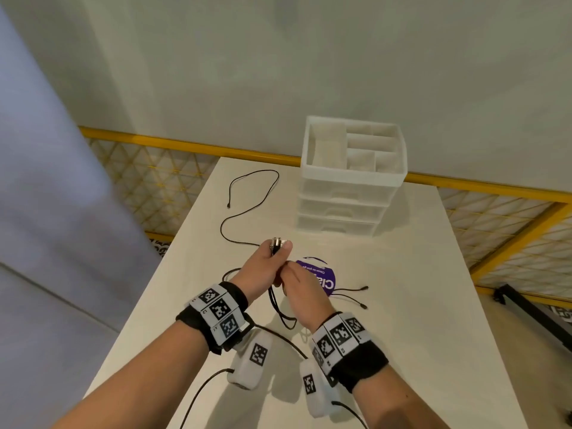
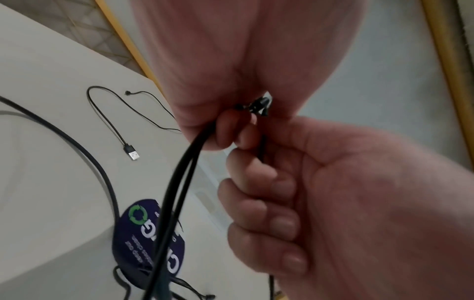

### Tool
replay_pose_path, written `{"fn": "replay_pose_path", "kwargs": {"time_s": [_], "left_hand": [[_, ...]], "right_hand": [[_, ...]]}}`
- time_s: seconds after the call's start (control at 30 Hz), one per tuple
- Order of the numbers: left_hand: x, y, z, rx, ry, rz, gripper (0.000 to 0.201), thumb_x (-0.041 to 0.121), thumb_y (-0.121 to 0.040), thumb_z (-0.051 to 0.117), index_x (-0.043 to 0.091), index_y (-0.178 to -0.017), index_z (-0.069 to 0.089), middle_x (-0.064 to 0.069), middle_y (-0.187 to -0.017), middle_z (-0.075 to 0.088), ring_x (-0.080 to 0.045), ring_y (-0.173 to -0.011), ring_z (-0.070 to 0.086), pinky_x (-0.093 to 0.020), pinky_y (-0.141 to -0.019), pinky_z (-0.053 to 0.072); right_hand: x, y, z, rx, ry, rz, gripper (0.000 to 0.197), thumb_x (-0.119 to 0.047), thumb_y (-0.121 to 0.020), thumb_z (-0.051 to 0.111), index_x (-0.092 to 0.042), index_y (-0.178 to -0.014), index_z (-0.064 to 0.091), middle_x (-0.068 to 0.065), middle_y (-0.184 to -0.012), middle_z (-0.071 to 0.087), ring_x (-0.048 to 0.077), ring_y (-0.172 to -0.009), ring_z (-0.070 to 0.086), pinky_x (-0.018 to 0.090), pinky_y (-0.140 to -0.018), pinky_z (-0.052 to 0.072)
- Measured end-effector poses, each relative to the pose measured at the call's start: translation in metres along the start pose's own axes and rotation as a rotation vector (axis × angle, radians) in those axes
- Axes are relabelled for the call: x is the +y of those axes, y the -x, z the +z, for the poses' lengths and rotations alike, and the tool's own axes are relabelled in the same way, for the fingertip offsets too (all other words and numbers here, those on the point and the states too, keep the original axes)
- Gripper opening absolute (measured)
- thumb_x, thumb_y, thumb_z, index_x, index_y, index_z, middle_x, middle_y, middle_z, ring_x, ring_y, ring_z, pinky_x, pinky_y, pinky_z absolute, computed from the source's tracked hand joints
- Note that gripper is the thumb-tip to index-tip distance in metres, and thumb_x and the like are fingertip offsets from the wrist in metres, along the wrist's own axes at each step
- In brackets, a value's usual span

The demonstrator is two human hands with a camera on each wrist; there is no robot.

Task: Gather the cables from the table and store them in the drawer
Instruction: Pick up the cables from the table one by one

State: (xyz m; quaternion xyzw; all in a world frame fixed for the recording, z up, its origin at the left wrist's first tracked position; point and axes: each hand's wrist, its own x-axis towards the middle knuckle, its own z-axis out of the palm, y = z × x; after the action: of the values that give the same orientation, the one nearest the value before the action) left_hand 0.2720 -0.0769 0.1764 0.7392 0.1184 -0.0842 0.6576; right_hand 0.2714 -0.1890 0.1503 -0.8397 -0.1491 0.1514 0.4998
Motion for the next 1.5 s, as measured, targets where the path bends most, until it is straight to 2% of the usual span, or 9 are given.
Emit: {"fn": "replay_pose_path", "kwargs": {"time_s": [0.17, 0.27, 0.37, 0.6, 0.83, 1.03, 1.23, 1.37, 1.5], "left_hand": [[-0.015, -0.014, -0.040, 0.118, 0.004, 0.014, 0.026, 0.041, -0.096, 0.038, 0.020, -0.085, 0.050, 0.003, -0.075, 0.053, -0.014, -0.068, 0.049, -0.029, -0.067, 0.040], [-0.015, -0.020, -0.058, 0.151, 0.218, -0.042, 0.021, 0.035, -0.098, 0.039, 0.018, -0.090, 0.048, -0.001, -0.071, 0.055, -0.016, -0.067, 0.058, -0.035, -0.075, 0.052], [-0.016, -0.028, -0.070, 0.150, 0.251, -0.064, 0.015, 0.034, -0.096, 0.044, 0.019, -0.092, 0.046, 0.002, -0.068, 0.040, -0.012, -0.057, 0.043, -0.034, -0.070, 0.057], [-0.037, -0.047, -0.085, 0.234, 0.062, -0.079, 0.021, 0.024, -0.089, 0.058, 0.016, -0.106, 0.049, 0.002, -0.069, 0.043, -0.013, -0.059, 0.041, -0.026, -0.057, 0.040], [-0.038, -0.054, -0.077, 0.209, 0.224, -0.139, 0.002, 0.020, -0.094, 0.048, 0.019, -0.094, 0.047, 0.005, -0.064, 0.038, -0.005, -0.042, 0.035, -0.021, -0.048, 0.032], [-0.037, -0.063, -0.061, 0.205, 0.156, -0.122, 0.008, 0.016, -0.090, 0.052, 0.018, -0.087, 0.045, 0.003, -0.064, 0.038, -0.010, -0.048, 0.036, -0.024, -0.050, 0.031], [-0.027, -0.062, -0.042, 0.177, 0.011, -0.050, 0.022, 0.039, -0.092, 0.050, 0.018, -0.099, 0.046, 0.005, -0.069, 0.040, -0.012, -0.059, 0.039, -0.029, -0.060, 0.038], [-0.006, -0.057, -0.027, 0.105, 0.000, 0.045, 0.019, 0.041, -0.094, 0.045, 0.022, -0.090, 0.043, 0.005, -0.070, 0.042, -0.010, -0.059, 0.041, -0.025, -0.057, 0.036], [0.019, -0.041, -0.005, -0.002, -0.070, 0.085, 0.031, 0.041, -0.096, 0.041, 0.015, -0.112, 0.046, 0.004, -0.086, 0.063, -0.011, -0.081, 0.060, -0.028, -0.069, 0.043]], "right_hand": [[0.002, -0.031, 0.016, 0.012, -0.131, 0.169, 0.035, -0.029, -0.085, 0.034, -0.014, -0.077, 0.065, -0.004, -0.061, 0.054, 0.018, -0.063, 0.051, 0.038, -0.065, 0.041], [0.007, -0.062, 0.018, 0.105, 0.045, 0.154, 0.027, -0.023, -0.093, 0.040, -0.012, -0.093, 0.065, -0.001, -0.086, 0.063, 0.018, -0.082, 0.059, 0.033, -0.073, 0.046], [0.021, -0.104, 0.028, 0.090, 0.303, 0.139, 0.027, -0.014, -0.094, 0.044, -0.016, -0.109, 0.066, 0.003, -0.113, 0.062, 0.020, -0.103, 0.059, 0.031, -0.085, 0.047], [0.062, -0.170, 0.049, -0.410, 0.819, 0.152, 0.072, 0.002, -0.087, 0.048, -0.030, -0.148, 0.024, -0.004, -0.160, 0.017, 0.026, -0.142, 0.024, 0.042, -0.116, 0.028], [0.097, -0.154, 0.043, -0.181, 0.862, 0.020, 0.037, 0.002, -0.090, 0.049, -0.013, -0.123, 0.055, 0.010, -0.127, 0.051, 0.029, -0.116, 0.046, 0.038, -0.094, 0.043], [0.096, -0.120, 0.023, 0.033, 0.532, 0.249, 0.024, -0.007, -0.084, 0.060, -0.011, -0.108, 0.062, 0.010, -0.116, 0.055, 0.027, -0.103, 0.060, 0.036, -0.092, 0.050], [0.055, -0.072, -0.017, 0.239, 0.163, 0.092, 0.023, -0.004, -0.087, 0.059, -0.020, -0.101, 0.065, -0.005, -0.099, 0.060, 0.005, -0.078, 0.054, 0.010, -0.075, 0.041], [0.014, -0.044, -0.044, 0.239, -0.121, 0.018, 0.019, -0.015, -0.080, 0.073, -0.025, -0.096, 0.066, -0.007, -0.090, 0.071, 0.006, -0.080, 0.064, 0.016, -0.074, 0.051], [-0.015, -0.029, -0.070, 0.320, -0.262, -0.027, 0.014, -0.022, -0.082, 0.072, -0.024, -0.096, 0.070, -0.006, -0.088, 0.073, 0.004, -0.076, 0.064, 0.023, -0.074, 0.053]]}}
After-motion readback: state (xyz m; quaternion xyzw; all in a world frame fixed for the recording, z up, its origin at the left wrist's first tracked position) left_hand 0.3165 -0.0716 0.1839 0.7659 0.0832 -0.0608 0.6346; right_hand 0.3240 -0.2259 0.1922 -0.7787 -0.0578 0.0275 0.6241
